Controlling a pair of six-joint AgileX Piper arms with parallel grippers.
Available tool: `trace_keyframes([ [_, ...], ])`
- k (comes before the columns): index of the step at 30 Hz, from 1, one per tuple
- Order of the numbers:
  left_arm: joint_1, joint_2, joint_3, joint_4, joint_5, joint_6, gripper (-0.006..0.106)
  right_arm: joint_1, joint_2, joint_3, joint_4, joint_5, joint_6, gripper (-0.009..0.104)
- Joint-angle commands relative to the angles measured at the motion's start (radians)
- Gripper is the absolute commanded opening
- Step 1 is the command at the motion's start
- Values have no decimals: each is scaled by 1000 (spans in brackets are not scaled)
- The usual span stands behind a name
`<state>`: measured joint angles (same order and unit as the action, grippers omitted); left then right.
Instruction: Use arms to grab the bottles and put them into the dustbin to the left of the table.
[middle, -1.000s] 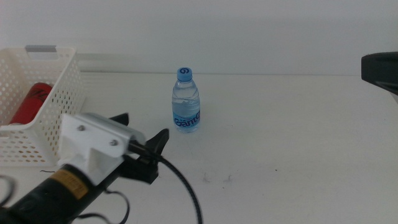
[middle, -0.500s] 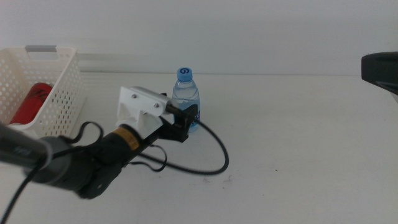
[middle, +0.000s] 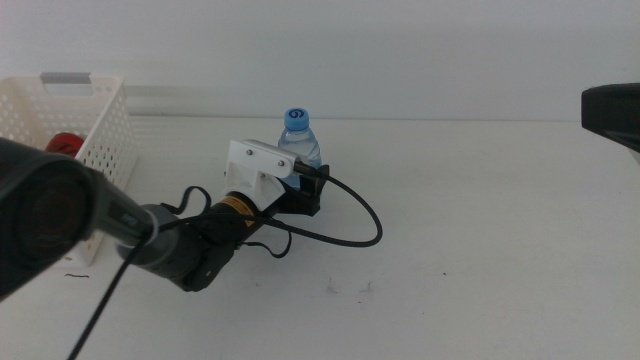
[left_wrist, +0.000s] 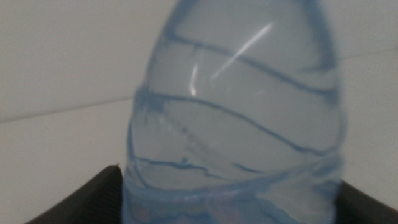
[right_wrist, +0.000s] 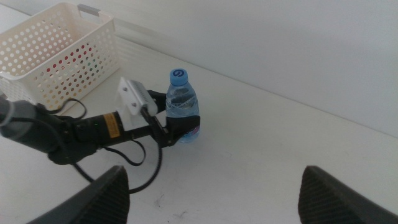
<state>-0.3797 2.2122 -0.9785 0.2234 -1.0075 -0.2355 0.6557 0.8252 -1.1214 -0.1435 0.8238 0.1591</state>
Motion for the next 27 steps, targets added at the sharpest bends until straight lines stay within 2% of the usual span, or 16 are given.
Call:
trace_keyframes([
  [1, 0, 38, -38, -12, -5, -1, 94, -7, -2, -1, -8, -10, 0, 85],
  [5, 0, 86, -96, 10, -5, -1, 94, -7, -2, -1, -8, -10, 0, 85],
  [8, 0, 93, -110, -16, 47, 1, 86, -7, -2, -1, -8, -10, 0, 85],
  [11, 2, 83, -108, -22, 50, 1, 65, -7, -2, -1, -8, -10, 0, 85],
  [12, 2, 67, -100, -10, 47, 1, 55, -7, -2, -1, -8, -10, 0, 85],
  [16, 2, -63, -36, 64, 78, 1, 19, -7, -2, -1, -8, -10, 0, 85],
  [19, -6, -213, 18, 123, 255, 1, -2, -7, -2, -1, -8, -10, 0, 85],
  [22, -27, -376, 48, 146, 492, -27, -2, -7, -2, -1, -8, -10, 0, 85],
  [27, -74, -617, 49, 107, 840, -180, -2, -7, -2, -1, -8, -8, 0, 85],
])
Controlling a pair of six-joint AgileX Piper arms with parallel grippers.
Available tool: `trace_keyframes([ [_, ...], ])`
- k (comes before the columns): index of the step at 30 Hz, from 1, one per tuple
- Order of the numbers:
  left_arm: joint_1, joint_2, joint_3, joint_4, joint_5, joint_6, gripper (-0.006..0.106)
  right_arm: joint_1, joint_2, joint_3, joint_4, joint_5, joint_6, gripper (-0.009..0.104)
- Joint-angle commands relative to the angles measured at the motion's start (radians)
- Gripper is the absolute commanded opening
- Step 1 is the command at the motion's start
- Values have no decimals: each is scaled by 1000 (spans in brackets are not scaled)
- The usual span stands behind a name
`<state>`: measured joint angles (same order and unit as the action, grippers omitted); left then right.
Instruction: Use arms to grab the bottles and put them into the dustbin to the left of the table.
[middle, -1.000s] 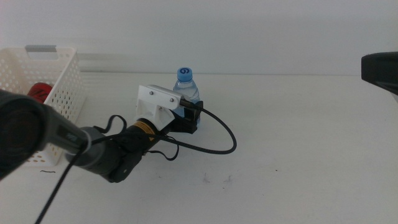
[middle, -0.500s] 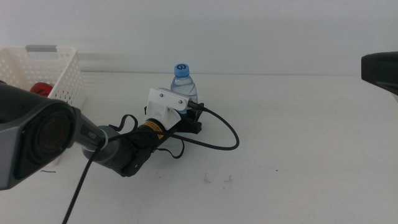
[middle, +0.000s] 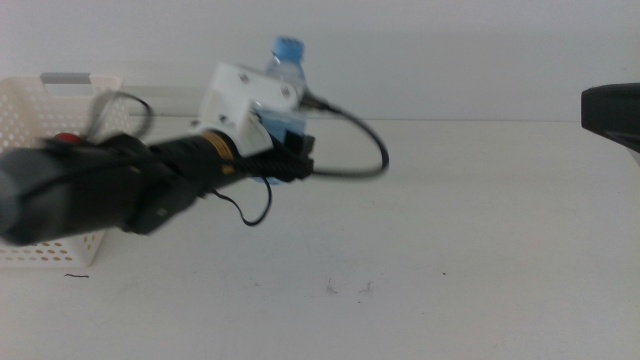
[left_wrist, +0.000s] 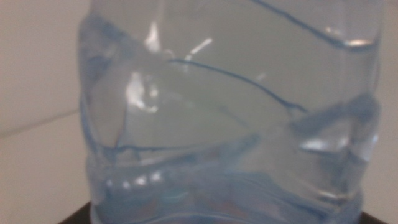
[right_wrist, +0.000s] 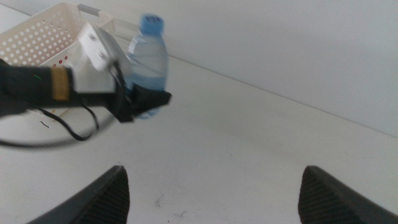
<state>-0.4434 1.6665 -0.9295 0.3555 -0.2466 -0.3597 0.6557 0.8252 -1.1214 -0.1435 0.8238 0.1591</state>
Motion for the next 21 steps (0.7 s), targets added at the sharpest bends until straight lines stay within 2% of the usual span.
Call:
trace_keyframes([
  [1, -16, -114, 0, -25, 160, -97, -2, -7, -2, -1, -8, -8, 0, 85],
  [6, -16, -250, -76, -64, 541, -124, -2, -7, -2, -1, -8, -8, 0, 85],
  [7, 8, -252, -168, -136, 741, -8, -2, -7, -2, -1, -8, -8, 0, 85],
  [10, 114, -212, -362, -355, 1049, 292, -2, -7, -2, -1, -8, -8, 0, 85],
  [12, 213, -164, -484, -450, 1195, 459, -2, -7, -2, -1, -8, -8, 0, 85],
  [14, 296, -109, -574, -454, 1281, 524, -2, -7, -2, -1, -8, -8, 0, 85],
  [17, 418, -31, -673, -413, 1365, 524, -2, -7, -2, -1, -8, -8, 0, 85],
  [21, 546, 59, -755, -413, 1406, 543, -2, -7, -2, -1, -8, -8, 0, 85],
])
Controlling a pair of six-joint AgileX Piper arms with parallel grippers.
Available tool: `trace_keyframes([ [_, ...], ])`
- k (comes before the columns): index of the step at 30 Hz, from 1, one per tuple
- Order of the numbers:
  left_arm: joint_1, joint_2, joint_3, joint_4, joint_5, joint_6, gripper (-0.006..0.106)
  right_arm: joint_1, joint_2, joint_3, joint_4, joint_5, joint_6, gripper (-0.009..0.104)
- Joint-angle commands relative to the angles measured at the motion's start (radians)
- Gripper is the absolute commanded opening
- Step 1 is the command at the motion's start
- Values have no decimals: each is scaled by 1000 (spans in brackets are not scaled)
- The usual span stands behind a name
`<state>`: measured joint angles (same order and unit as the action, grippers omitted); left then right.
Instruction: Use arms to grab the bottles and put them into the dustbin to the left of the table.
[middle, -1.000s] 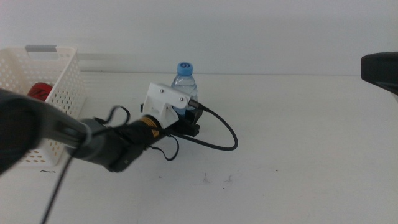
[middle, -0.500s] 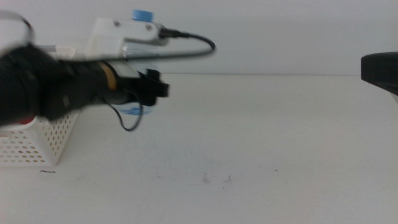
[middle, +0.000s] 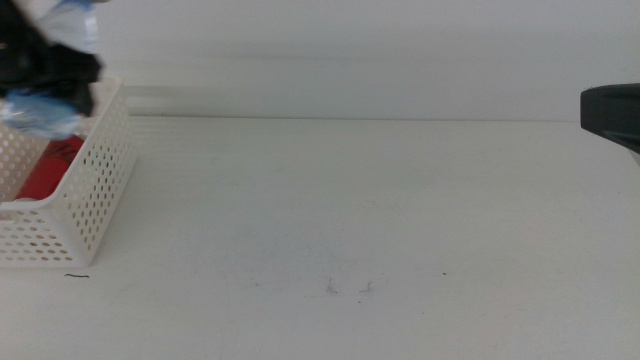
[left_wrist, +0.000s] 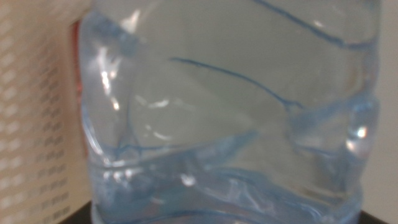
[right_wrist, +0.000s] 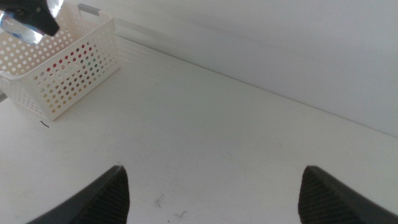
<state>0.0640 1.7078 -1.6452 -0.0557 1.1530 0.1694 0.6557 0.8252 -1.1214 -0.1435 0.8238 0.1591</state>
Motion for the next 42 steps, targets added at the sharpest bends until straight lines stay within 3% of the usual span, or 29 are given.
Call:
trace_keyframes([
  [1, 62, 33, -46, -5, 11, 14, -2, -7, -2, -1, -8, -8, 0, 85],
  [9, 191, 143, -54, -4, -51, 44, -1, -7, -2, -1, -8, -8, 0, 85],
  [13, 205, 192, -54, -4, -68, 44, 8, -7, -2, -1, -8, -8, 0, 85],
  [16, 202, 213, -52, -4, -85, 46, 24, -7, -2, -1, -8, -8, 0, 85],
  [22, 185, 223, -52, -16, -89, 95, 76, -7, -2, -1, -8, -8, 0, 85],
  [25, 175, 223, -52, -25, -85, 93, 94, -7, -2, -1, -8, -8, 0, 85],
  [34, 145, 170, -52, -32, 41, 60, 94, -7, -2, -1, -8, -8, 0, 85],
  [42, 28, -106, 57, -51, -15, 17, 94, -7, -2, -1, -8, -8, 0, 85],
])
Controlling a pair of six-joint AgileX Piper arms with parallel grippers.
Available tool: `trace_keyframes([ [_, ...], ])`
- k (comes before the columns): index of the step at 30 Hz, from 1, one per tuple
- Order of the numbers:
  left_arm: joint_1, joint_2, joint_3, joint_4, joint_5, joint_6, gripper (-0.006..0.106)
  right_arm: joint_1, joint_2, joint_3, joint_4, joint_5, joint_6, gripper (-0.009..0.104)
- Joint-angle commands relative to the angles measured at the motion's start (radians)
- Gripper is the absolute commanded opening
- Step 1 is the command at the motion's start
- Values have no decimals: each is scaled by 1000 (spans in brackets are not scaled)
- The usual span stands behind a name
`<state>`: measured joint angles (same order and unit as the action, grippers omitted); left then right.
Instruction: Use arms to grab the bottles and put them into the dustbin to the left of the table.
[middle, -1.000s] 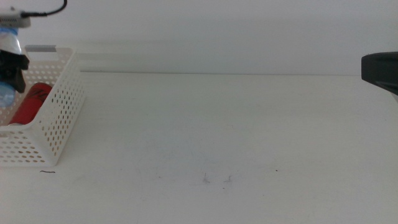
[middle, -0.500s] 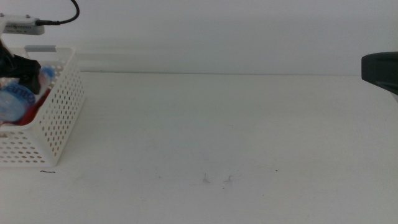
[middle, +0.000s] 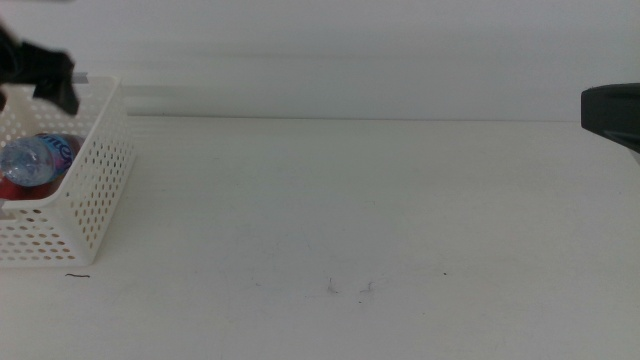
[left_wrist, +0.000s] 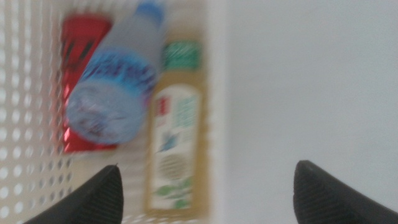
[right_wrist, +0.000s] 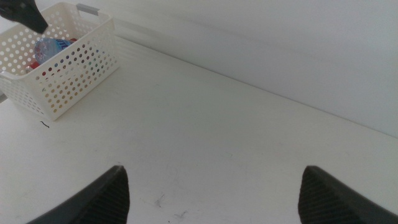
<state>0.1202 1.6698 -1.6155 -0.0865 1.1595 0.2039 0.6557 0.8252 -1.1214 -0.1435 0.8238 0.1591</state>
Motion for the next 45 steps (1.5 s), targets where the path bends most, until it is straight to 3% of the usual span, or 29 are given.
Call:
trace_keyframes([
  [1, -60, -126, 68, -20, -56, -28, 94, -7, -2, -1, -8, -8, 0, 85],
  [9, -408, -633, 539, -18, -572, -28, 94, -7, -2, -1, -8, -8, 0, 85],
  [12, -475, -782, 686, -11, -701, -56, 94, -7, -2, -1, -8, -8, 0, 85],
  [17, -479, -907, 795, -9, -770, -56, 94, -7, -2, -1, -8, -8, 0, 85],
  [32, -479, -960, 797, 0, -730, -51, 94, -7, -2, -1, -8, -8, 0, 85],
  [38, -465, -984, 863, 0, -758, -51, 94, -45, -94, 243, -58, -224, 0, 85],
  [40, -433, -1026, 945, -9, -830, -51, 94, -103, -135, 363, -6, -350, 0, 85],
  [43, -351, -1119, 1112, -20, -962, -51, 94, -222, -214, 547, 143, -495, 0, 85],
  [45, -292, -1182, 1226, -20, -1038, -51, 94, -312, -263, 663, 176, -546, 0, 85],
])
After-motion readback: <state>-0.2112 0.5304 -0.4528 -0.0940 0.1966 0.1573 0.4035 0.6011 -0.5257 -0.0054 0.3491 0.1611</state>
